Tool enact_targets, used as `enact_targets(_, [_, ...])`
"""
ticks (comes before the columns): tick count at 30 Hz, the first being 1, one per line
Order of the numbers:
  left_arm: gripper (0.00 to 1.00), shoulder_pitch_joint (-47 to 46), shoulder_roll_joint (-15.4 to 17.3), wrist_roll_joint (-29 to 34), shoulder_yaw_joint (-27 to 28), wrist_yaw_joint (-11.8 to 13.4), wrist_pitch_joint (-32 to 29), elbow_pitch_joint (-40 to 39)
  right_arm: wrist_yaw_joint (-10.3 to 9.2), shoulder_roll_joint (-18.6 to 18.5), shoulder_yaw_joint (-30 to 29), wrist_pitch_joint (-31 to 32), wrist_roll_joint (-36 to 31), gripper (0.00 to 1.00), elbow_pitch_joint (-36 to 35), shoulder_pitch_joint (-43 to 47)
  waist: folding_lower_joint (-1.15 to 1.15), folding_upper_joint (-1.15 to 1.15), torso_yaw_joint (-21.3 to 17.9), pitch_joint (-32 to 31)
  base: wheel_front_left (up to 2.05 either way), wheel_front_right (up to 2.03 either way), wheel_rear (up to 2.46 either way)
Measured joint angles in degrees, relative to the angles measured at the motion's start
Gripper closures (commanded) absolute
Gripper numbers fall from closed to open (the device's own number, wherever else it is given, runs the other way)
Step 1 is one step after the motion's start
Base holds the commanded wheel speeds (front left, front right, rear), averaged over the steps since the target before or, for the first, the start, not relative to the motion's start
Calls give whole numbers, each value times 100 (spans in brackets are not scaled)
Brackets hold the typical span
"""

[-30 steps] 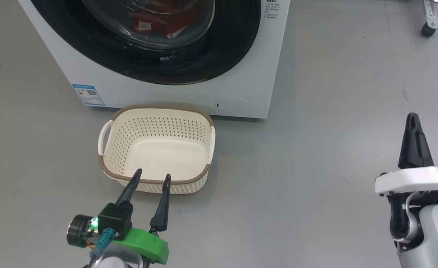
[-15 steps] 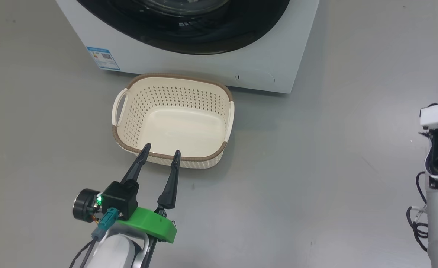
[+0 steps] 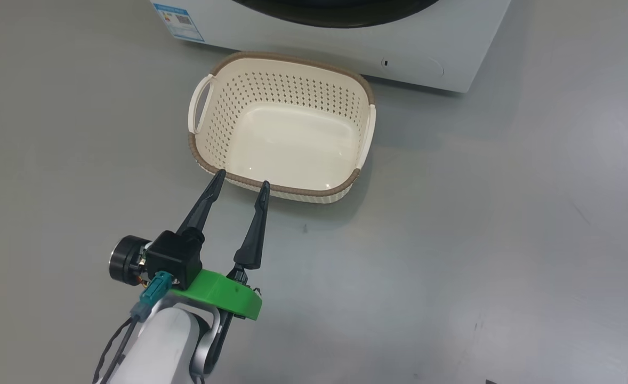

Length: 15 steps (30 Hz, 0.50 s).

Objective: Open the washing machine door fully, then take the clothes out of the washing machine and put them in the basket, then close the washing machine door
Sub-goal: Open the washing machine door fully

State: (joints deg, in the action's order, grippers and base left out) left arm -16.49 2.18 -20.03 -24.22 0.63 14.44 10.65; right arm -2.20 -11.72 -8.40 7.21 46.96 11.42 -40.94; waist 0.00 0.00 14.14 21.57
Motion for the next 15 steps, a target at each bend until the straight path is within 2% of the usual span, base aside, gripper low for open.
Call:
enact_targets(7, [0, -132, -3, -11, -96, 1, 0, -19, -205, 29, 35, 554, 312, 100, 337, -853, 0, 0, 166, 355, 0, 0, 0])
enact_targets(9, [0, -196, -8, -23, -169, 1, 0, -27, -208, -4, 58, 716, 344, 100, 425, -1049, 0, 0, 209, 454, 0, 0, 0])
enact_targets(15, [0, -355, -23, -372, -226, 0, 1, -115, -345, 23, 38, 1134, 646, 100, 670, -1711, 0, 0, 381, 705, 0, 0, 0])
